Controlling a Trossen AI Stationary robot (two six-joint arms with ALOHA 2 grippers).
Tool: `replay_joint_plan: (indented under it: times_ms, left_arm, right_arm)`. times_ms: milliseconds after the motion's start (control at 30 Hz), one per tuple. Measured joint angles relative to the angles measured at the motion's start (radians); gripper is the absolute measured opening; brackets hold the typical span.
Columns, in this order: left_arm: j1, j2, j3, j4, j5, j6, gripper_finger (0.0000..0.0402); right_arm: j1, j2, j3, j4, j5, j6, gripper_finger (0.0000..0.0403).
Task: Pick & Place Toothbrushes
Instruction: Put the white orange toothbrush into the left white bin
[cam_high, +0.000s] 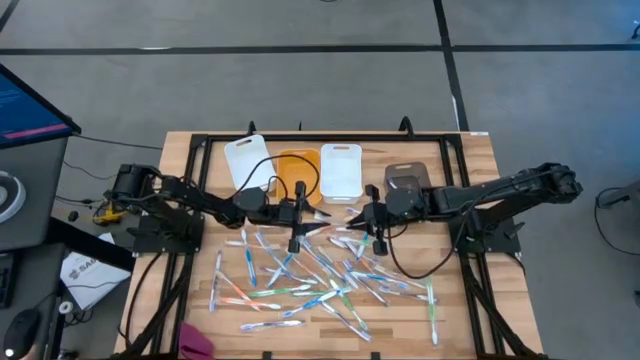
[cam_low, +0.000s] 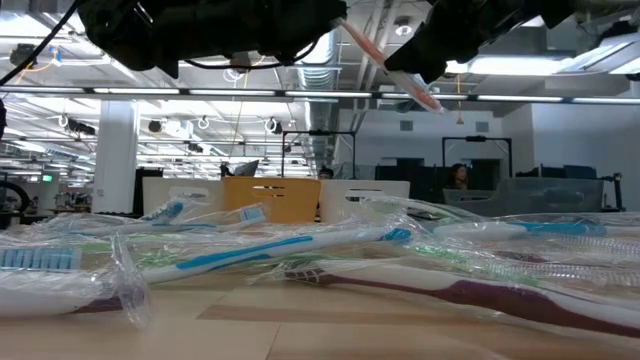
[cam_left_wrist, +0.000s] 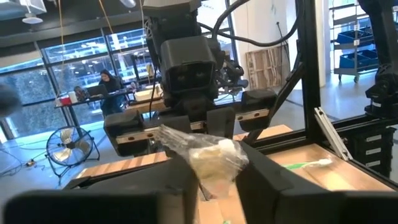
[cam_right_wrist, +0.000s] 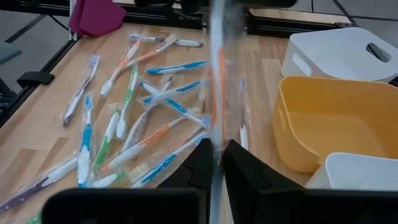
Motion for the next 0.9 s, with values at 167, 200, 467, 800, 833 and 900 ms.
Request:
replay_joint_plan:
  times_ms: [167, 200, 467, 800, 833, 900]
  left_arm:
    - [0.006, 0.0, 0.0, -0.002, 0.005, -0.003, 0.0014]
    - [0.006, 0.0, 0.0, -0.002, 0.004, -0.002, 0.0016]
    - [0.006, -0.001, 0.0, -0.002, -0.007, 0.0, 0.0013]
    - [0.005, -0.001, 0.0, -0.027, -0.01, 0.001, 0.001]
    - [0.005, -0.001, 0.0, -0.029, -0.009, 0.001, 0.001]
    - [0.005, -0.001, -0.001, -0.031, -0.009, 0.0, 0.001]
  right_arm:
    - [-0.001, 0.0, 0.0, 0.004, 0.005, 0.0, 0.0037]
    - [-0.002, 0.0, 0.0, 0.005, 0.006, 0.001, 0.0041]
    - [0.009, 0.0, 0.0, 0.011, 0.055, 0.017, 0.0086]
    - [-0.006, 0.0, 0.0, 0.0, 0.054, 0.017, 0.0209]
    - [-0.013, 0.0, 0.0, -0.003, 0.054, 0.033, 0.0217]
    - [-0.028, -0.004, 0.0, -0.013, 0.055, 0.077, 0.023]
